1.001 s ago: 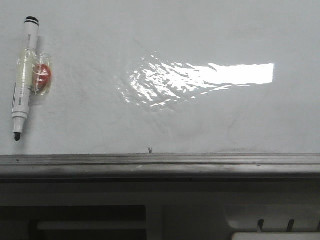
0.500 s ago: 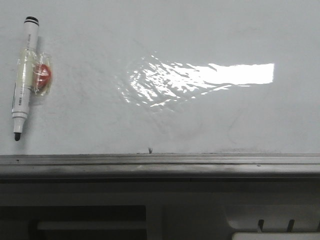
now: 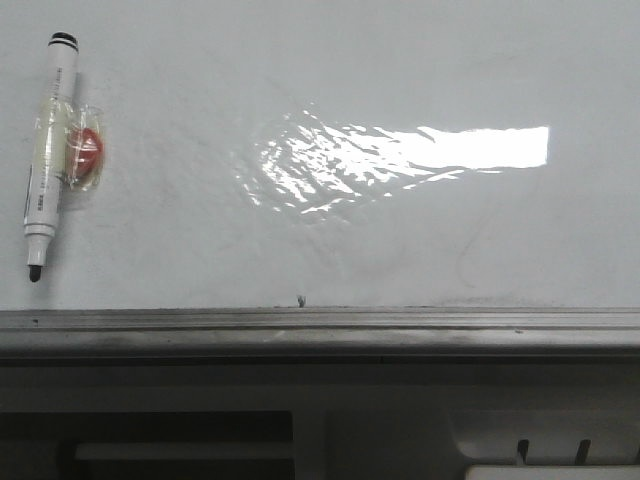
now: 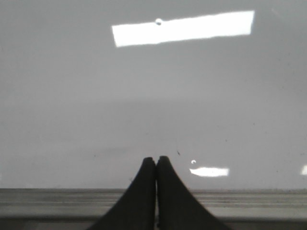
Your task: Write number 9 on whiteboard
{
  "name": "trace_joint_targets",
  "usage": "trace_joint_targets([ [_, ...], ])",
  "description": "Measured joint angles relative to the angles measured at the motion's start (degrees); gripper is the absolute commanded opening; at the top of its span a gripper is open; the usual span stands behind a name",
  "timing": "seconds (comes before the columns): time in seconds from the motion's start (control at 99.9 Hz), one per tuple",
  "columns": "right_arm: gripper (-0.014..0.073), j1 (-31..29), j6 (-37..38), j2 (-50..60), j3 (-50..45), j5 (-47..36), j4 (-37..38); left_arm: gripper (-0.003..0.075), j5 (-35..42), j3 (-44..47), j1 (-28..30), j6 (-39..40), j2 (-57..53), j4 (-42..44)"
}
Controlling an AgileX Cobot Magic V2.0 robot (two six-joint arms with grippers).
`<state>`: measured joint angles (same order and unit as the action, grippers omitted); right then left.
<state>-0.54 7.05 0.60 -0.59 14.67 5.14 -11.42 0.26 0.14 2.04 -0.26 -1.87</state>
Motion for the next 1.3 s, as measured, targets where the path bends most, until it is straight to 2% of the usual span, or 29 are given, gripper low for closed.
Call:
trace_joint_targets([
  [0.24,-0.0069,0.0,0.0,0.0,0.0,-1.1,0.9,-0.002,5.6,0.0,0.0,0.0,0.0,-0.4],
  [0.47,-0.0069,0.0,0.0,0.0,0.0,-4.6,3.5,-0.002,6.2,0.0,0.0,0.0,0.0,-0.5],
  [0.951,-0.0069,0.0,0.0,0.0,0.0,-8.5,3.7,-0.002,8.6,0.0,0.0,0.0,0.0,-3.4],
  [1.131,-0.0069,0.0,0.0,0.0,0.0,-6.5,1.5,-0.002,9.2,0.0,0.0,0.0,0.0,-3.7],
  [1.301,-0.0069,0.0,0.0,-2.1,1.3,-4.7,-4.8,-0.002,4.4,-2.7,0.0,0.0,1.6,-3.7],
])
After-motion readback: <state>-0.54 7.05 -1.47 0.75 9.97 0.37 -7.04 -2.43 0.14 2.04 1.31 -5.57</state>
